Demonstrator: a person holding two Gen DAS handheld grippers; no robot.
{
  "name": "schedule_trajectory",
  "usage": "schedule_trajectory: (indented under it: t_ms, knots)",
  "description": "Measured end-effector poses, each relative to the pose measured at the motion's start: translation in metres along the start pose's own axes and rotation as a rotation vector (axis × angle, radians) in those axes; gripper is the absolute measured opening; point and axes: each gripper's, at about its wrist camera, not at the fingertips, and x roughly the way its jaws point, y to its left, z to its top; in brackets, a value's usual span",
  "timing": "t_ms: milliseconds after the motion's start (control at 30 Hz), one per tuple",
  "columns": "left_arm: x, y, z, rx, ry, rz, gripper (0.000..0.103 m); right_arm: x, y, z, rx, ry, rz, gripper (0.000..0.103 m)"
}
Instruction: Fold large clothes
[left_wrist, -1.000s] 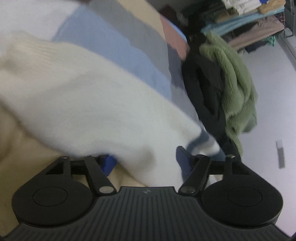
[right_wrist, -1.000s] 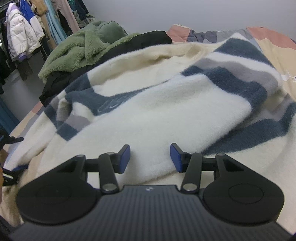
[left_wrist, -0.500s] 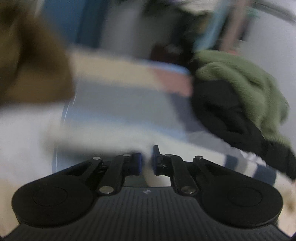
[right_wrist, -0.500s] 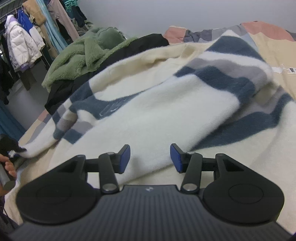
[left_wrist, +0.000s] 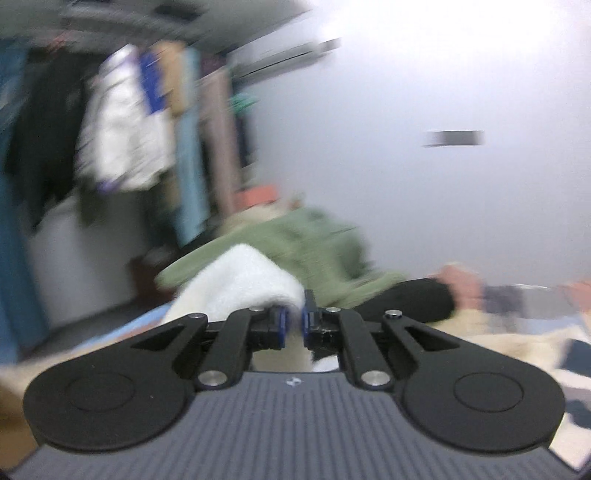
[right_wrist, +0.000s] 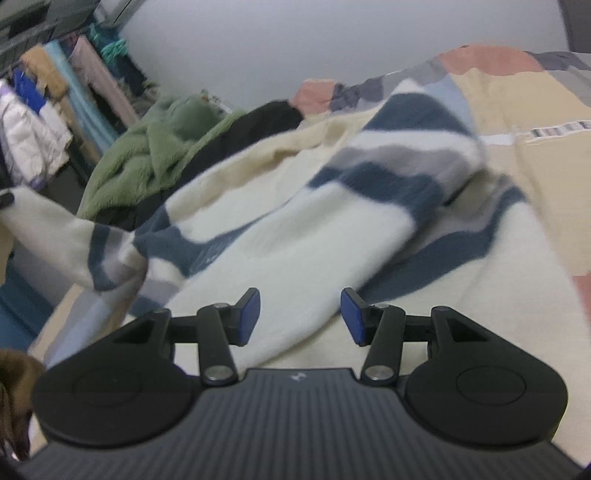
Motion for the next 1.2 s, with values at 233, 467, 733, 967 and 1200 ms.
schedule_trajectory:
  t_ms: [233, 467, 733, 967, 1200]
  knots:
    - [-0.021, -0.129, -0.004, 0.161, -0.059, -0.330, 0.009, -0.032, -0.030, 0.015, 0.109, -0.089, -0.022, 0.053]
    - [-0.017, -0.216, -0.073, 0.207, 0.094, -0.604, 0.010, -0.041, -0.066, 0.024, 0.242, -0.124, -0.063, 0.053]
    - [0.000, -0.244, -0.165, 0.206, 0.335, -0.723, 0.010, -0.030, -0.089, 0.027, 0.299, -0.130, -0.066, 0.053]
    - [0.020, -0.220, -0.162, 0.084, 0.477, -0.782, 0.048, -0.017, -0.098, 0.031, 0.294, -0.135, -0.038, 0.053]
    - [-0.002, -0.162, -0.151, -0.030, 0.569, -0.766, 0.067, -0.014, -0.088, 0.028, 0.260, -0.118, -0.021, 0.053]
